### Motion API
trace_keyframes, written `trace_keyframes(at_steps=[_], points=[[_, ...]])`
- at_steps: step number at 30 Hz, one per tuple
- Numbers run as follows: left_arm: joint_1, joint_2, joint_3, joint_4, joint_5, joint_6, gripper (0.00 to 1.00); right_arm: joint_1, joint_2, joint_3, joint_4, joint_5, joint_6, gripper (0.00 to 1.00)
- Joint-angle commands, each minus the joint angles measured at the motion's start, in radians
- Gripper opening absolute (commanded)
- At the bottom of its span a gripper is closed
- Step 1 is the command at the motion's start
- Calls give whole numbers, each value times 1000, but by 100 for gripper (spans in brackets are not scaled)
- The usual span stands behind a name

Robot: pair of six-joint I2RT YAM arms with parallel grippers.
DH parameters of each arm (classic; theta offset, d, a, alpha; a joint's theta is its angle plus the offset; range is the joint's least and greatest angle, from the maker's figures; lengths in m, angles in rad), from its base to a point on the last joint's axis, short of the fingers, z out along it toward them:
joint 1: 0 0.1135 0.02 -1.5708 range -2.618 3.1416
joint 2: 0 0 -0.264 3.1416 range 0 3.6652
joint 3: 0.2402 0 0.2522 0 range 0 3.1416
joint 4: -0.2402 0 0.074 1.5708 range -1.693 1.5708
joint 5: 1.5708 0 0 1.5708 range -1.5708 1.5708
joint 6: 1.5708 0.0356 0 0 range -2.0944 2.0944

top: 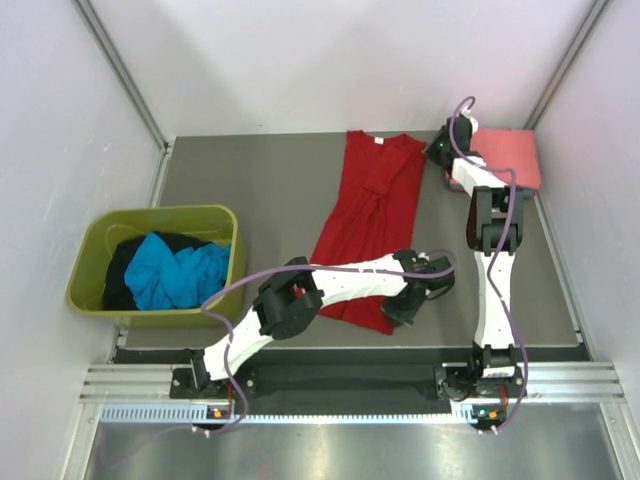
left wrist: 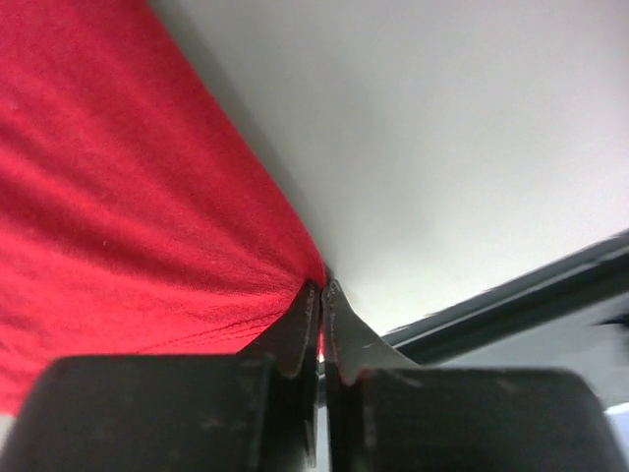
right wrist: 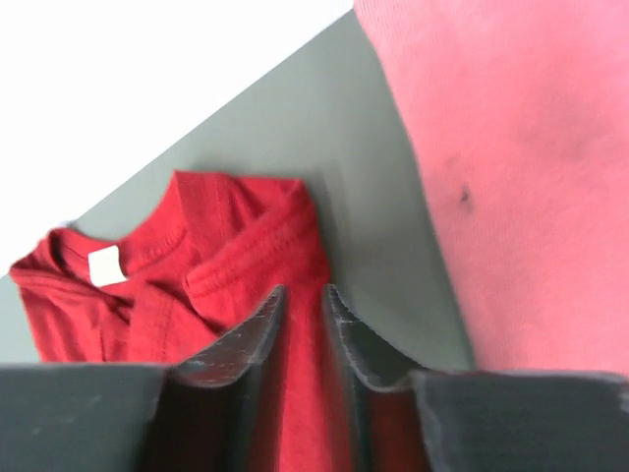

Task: Fold and stack the t-shirts
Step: Fold the tshirt

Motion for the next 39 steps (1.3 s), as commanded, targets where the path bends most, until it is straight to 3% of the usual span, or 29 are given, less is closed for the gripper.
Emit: trace_keyframes(at_steps=[1, 2, 3, 4, 6, 9, 13, 18, 23, 28, 32, 39], points=[[-10, 38, 86, 104, 92, -42, 6, -16, -88, 25, 20, -37, -35, 28], [-4, 34, 97, 89, 89, -42, 10, -18, -111, 16, 5, -40, -36, 33], [1, 28, 108, 78, 83, -42, 21, -18, -163, 7, -10, -43, -38, 38], [6, 3, 122, 64, 76, -36, 25, -19, -194, -19, -50, -44, -36, 46], [22, -34, 117, 35, 73, -23, 29, -19, -293, -62, -76, -57, -29, 50], [52, -149, 59, 16, 33, -3, 30, -10, -462, -203, -152, -63, -1, 54], [127, -362, -129, 33, -33, 46, 30, 22, -715, -515, -234, -48, -22, 56], [366, -546, -304, 58, -30, 109, 29, 71, -1053, -804, -447, -58, -36, 56], [573, -667, -450, 105, 52, 172, 30, 146, -1367, -1232, -469, -118, 24, 55], [653, -730, -608, 173, 115, 187, 32, 316, -1504, -1472, -465, -112, 118, 54], [658, -766, -683, 228, 187, 181, 33, 389, -1536, -1544, -426, -124, 165, 53], [659, -766, -697, 191, 93, 193, 31, 568, -1483, -1629, -336, -107, 267, 49]])
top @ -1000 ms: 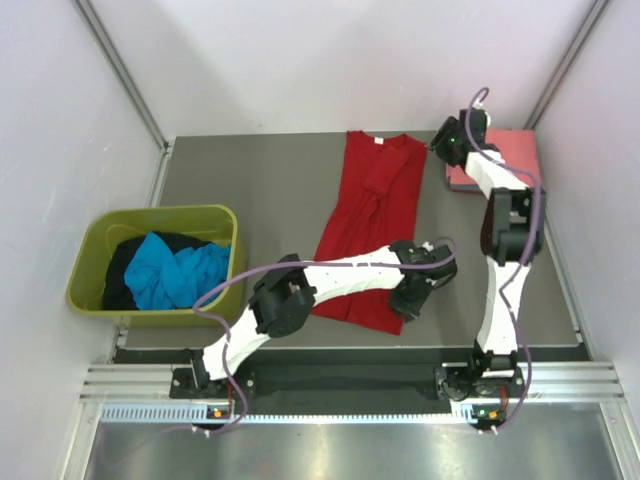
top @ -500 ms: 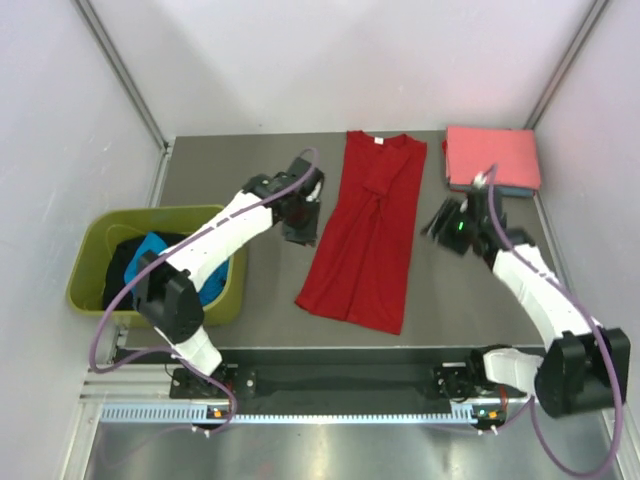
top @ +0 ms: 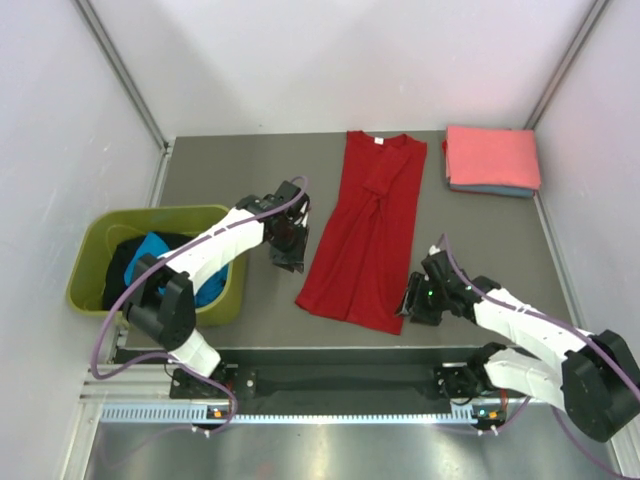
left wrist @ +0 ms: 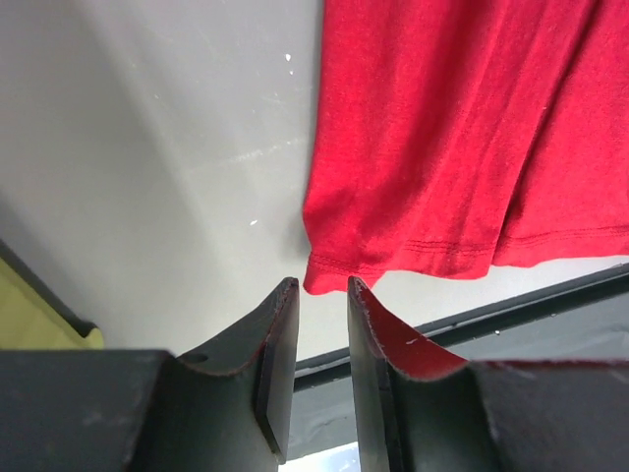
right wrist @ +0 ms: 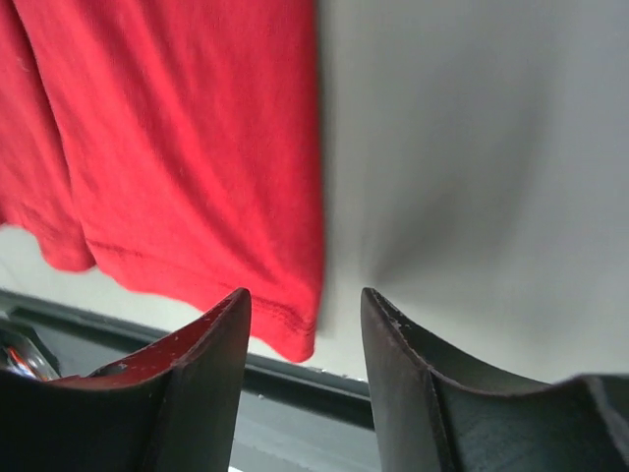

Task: Fold and stack the t-shirts
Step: Fold the tshirt

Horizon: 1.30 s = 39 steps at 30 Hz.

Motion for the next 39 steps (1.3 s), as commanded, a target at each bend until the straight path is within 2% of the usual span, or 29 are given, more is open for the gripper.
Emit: trace_keyframes(at_steps=[1, 6, 12, 17, 27, 30, 31, 34, 39], points=[[2, -43, 5, 27, -31, 23, 31, 78, 25, -12, 79, 15, 78, 48], [2, -43, -4, 16, -45, 28, 32, 118, 20, -26, 33, 85, 108, 44], [2, -46, 2, 14, -35, 23, 32, 127, -12, -49, 44, 111, 122, 32], [2, -60, -10, 22, -12, 16, 32, 135, -20, -60, 48, 80, 138, 33], [2, -88, -53, 34, -11, 8, 32, 208, -76, -83, -4, 126, 217, 33], [2, -89, -56, 34, -6, 10, 32, 213, -72, -83, -4, 124, 213, 26], [2, -89, -56, 37, 1, 10, 32, 211, -70, -80, 4, 124, 207, 14], [0, -92, -59, 48, 41, 11, 32, 213, -64, -52, -47, 169, 184, 0], [-7, -120, -91, 74, 106, -15, 33, 211, -72, 14, -194, 258, 147, 0]])
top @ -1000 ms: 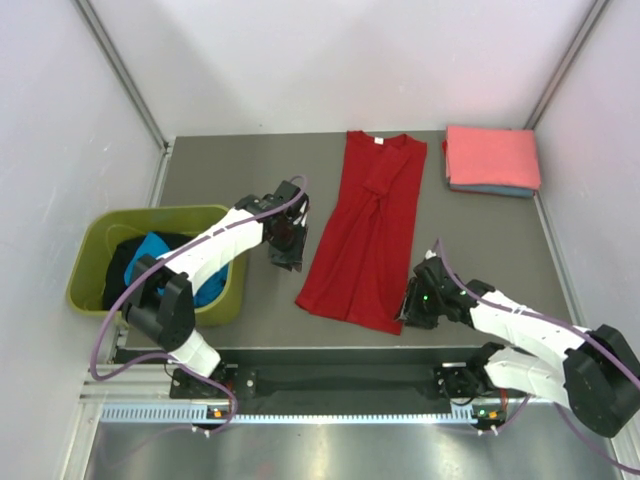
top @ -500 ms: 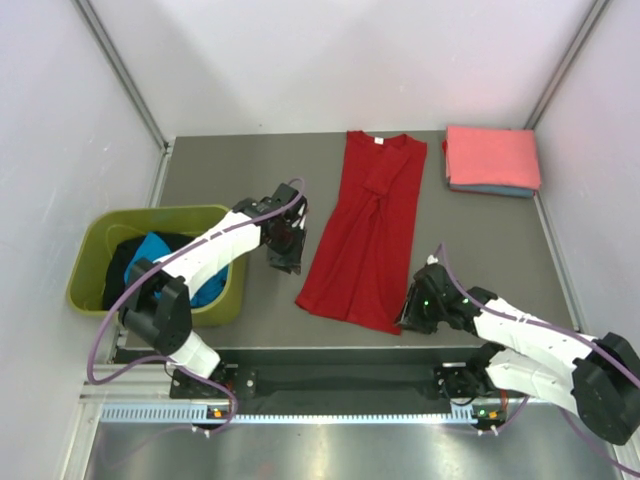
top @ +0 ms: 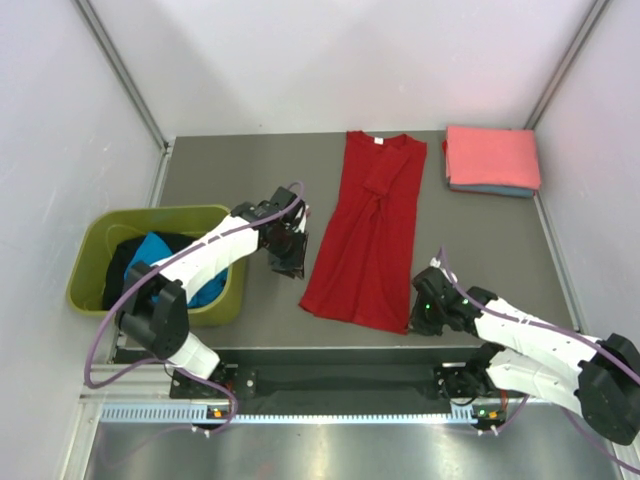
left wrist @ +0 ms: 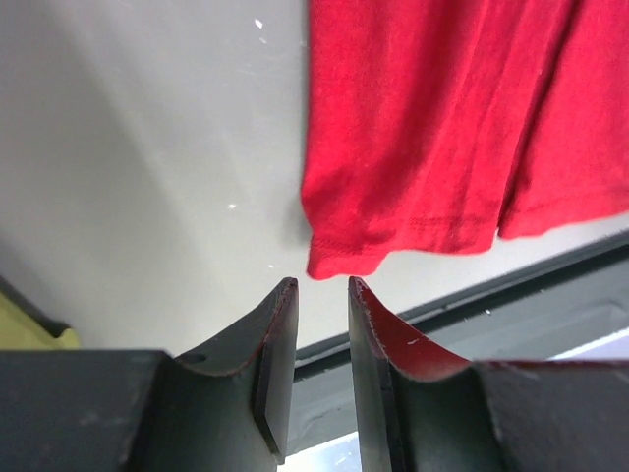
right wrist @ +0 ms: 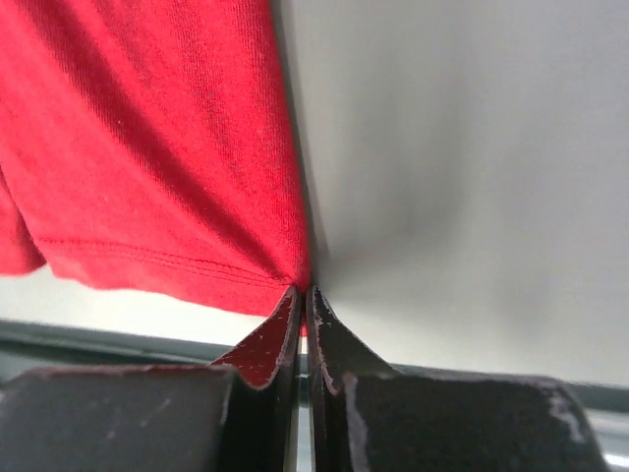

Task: Fold and stack the t-shirts
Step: Fold the tshirt

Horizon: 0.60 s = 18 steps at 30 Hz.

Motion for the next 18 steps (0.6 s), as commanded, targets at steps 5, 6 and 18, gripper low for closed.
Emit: trace_keyframes(at_steps=[5, 6, 18], points=[[-25, -73, -63, 69, 89, -46, 33, 12, 0, 66, -197, 87, -61, 1], [-32, -72, -74, 73, 95, -59, 33, 9, 0, 50, -196, 81, -66, 1], [-126, -58, -136, 135, 82, -120, 29, 6, -116, 202, -326, 50, -60, 28]])
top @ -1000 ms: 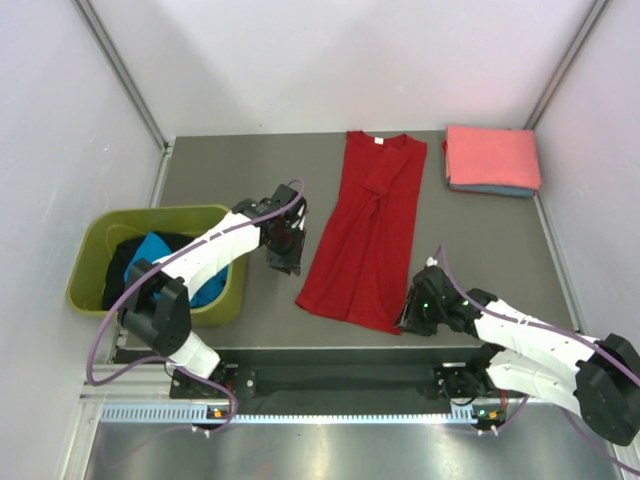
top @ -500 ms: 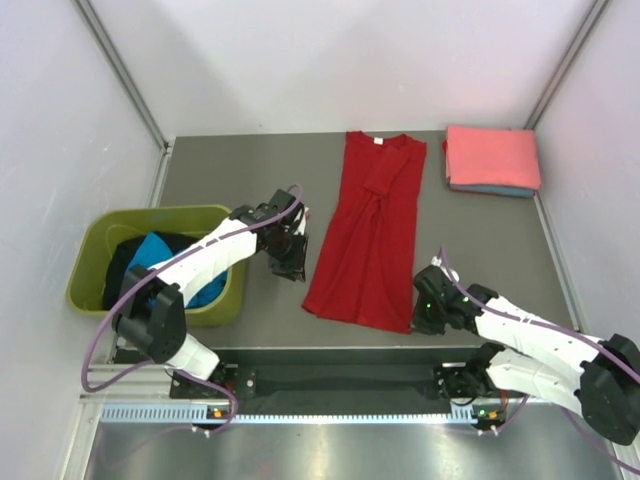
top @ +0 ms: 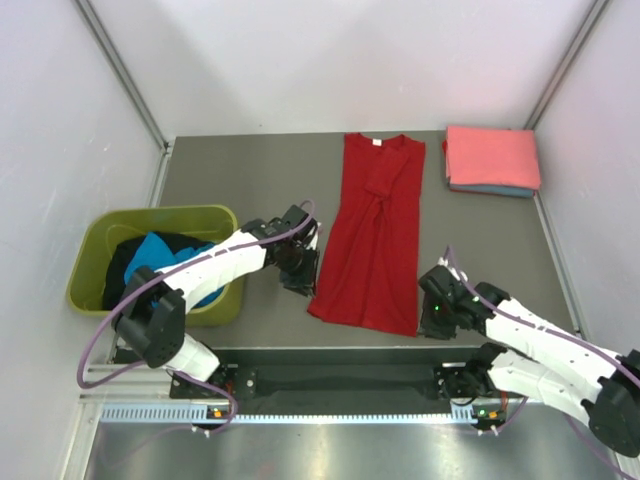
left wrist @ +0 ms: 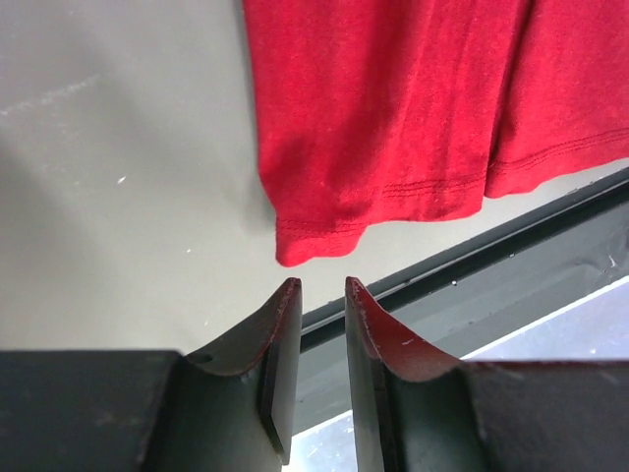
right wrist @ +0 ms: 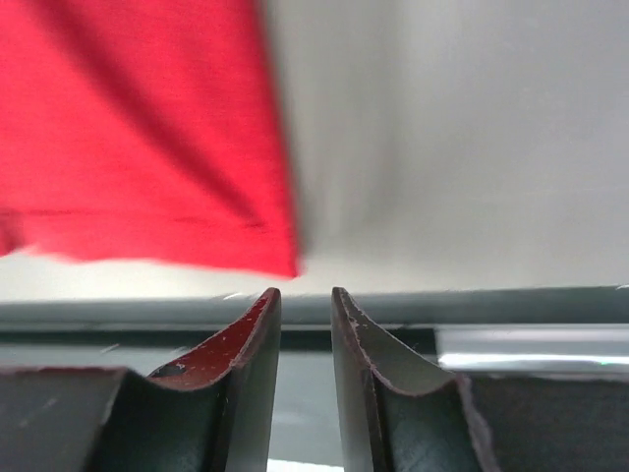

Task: Fold and stack the t-shirts
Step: Fold the tshirt

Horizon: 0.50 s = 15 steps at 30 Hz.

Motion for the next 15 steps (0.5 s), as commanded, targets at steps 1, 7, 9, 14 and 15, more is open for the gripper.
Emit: trace_keyframes(at_steps=[1, 7, 9, 14, 15], points=[[-16, -18, -36, 68, 14, -26, 29, 8, -37, 128, -22, -30, -5, 28], [-47, -15, -159, 186, 31, -100, 24, 11, 35, 208, 211, -107, -11, 36], [-65, -13, -196, 215, 34, -132, 21, 20, 99, 219, 306, -118, -11, 37], [-147, -9, -243, 272, -3, -196, 17, 66, 286, 256, 418, -109, -31, 38], [-154, 0, -249, 270, -11, -210, 16, 94, 314, 267, 429, -107, -34, 38]])
